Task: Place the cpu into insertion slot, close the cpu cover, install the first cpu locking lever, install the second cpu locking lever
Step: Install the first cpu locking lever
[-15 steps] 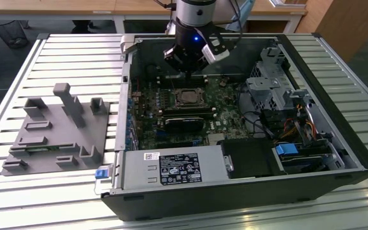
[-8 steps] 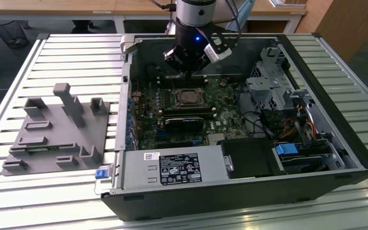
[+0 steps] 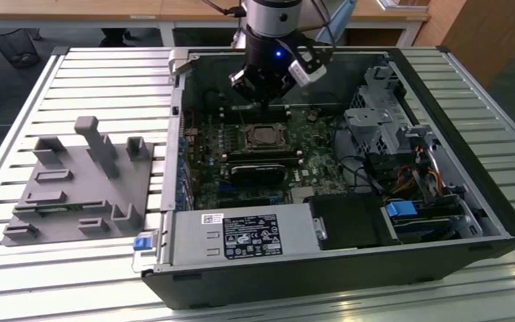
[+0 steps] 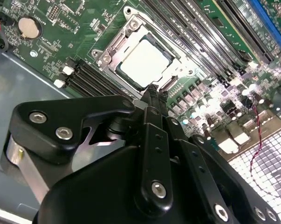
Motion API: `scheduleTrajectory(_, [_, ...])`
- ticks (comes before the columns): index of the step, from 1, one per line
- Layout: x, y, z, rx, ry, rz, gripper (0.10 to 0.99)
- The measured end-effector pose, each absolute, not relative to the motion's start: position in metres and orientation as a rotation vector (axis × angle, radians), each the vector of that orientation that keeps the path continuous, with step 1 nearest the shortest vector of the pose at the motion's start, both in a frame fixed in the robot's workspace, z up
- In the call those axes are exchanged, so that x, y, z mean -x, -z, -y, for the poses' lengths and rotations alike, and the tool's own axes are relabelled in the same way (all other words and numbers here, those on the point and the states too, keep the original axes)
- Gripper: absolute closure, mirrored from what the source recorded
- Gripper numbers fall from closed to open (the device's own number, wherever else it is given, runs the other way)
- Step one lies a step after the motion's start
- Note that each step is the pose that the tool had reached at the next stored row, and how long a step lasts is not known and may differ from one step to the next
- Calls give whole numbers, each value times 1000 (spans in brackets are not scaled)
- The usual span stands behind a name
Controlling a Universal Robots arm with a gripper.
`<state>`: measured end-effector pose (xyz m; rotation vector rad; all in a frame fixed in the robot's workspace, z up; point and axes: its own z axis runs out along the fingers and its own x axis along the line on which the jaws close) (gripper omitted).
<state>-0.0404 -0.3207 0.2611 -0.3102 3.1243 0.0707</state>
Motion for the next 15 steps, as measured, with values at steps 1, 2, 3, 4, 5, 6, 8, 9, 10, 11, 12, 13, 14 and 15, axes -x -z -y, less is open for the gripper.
scheduleTrajectory(1, [41,-261,321,316,-70,-3121,980])
scheduleTrajectory(2, [41,-261,321,321,-70,-3118,980])
scheduleTrajectory(3, [42,-261,321,324,-69,-3115,980])
scheduleTrajectory(4, [43,-261,321,325,-68,-3112,980])
scheduleTrajectory(5, [43,-261,321,324,-68,-3110,980])
scheduleTrajectory(6, [43,-261,321,324,-68,-3109,980])
scheduleTrajectory(8, [43,-261,321,304,-68,-3111,980])
scheduleTrajectory(9, [43,-261,321,281,-68,-3113,980])
scheduleTrajectory(10, [43,-261,321,251,-68,-3115,980])
scheduleTrajectory(11, [43,-261,321,224,-67,-3117,980])
scheduleTrajectory(12, [43,-261,321,195,-67,-3118,980])
scheduleTrajectory(13, [43,-261,321,168,-67,-3119,980])
scheduleTrajectory(14, [43,-260,321,142,-67,-3120,980])
scheduleTrajectory(15, [43,-260,321,124,-66,-3121,980])
